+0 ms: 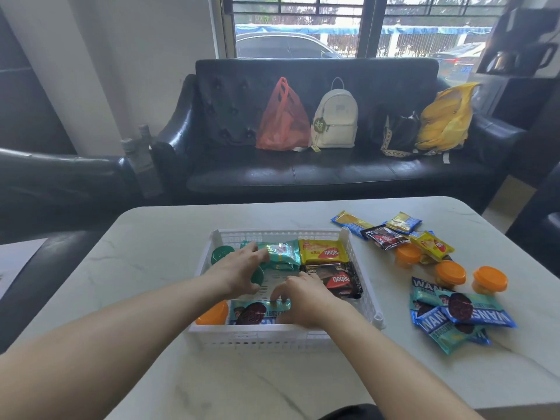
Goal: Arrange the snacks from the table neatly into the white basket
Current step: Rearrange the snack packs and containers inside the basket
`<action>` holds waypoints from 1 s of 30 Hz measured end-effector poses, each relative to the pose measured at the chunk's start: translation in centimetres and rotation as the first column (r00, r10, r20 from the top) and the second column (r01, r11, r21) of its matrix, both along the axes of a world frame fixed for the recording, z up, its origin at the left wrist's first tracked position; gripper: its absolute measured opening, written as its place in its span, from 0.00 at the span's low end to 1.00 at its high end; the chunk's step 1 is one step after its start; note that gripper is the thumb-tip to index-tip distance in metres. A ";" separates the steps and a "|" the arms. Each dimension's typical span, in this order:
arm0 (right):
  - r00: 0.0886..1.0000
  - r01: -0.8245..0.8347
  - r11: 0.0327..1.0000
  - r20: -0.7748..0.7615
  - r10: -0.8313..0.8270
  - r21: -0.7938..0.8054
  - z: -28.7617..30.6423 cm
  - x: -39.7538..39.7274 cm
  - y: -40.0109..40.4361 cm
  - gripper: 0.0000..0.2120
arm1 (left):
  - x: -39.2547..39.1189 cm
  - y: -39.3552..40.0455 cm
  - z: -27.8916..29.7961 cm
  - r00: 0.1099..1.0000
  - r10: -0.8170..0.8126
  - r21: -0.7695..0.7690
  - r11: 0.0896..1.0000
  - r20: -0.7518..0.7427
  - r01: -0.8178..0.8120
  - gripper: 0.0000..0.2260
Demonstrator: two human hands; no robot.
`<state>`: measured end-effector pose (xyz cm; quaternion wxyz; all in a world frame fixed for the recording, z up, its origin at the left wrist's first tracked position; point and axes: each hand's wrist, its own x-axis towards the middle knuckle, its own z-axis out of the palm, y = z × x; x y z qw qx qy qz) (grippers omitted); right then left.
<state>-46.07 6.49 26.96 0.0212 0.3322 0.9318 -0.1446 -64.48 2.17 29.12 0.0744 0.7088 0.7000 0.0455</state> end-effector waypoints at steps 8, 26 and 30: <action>0.998 0.000 1.000 0.056 0.000 0.013 0.2 0.9 0.6 0.20 | 1.2 0.8 -0.2 1.000 0.015 0.027 1.000 0.002 -0.015 0.19; 0.996 -0.035 0.997 0.090 0.029 0.066 1.0 1.3 0.5 0.20 | -1.6 -1.2 0.2 0.982 0.071 0.033 0.997 -0.172 -0.067 0.26; 0.997 -0.021 0.998 0.081 0.016 0.059 0.8 1.7 0.4 0.19 | -1.1 -0.9 -0.5 0.988 0.055 0.099 0.994 -0.144 -0.041 0.25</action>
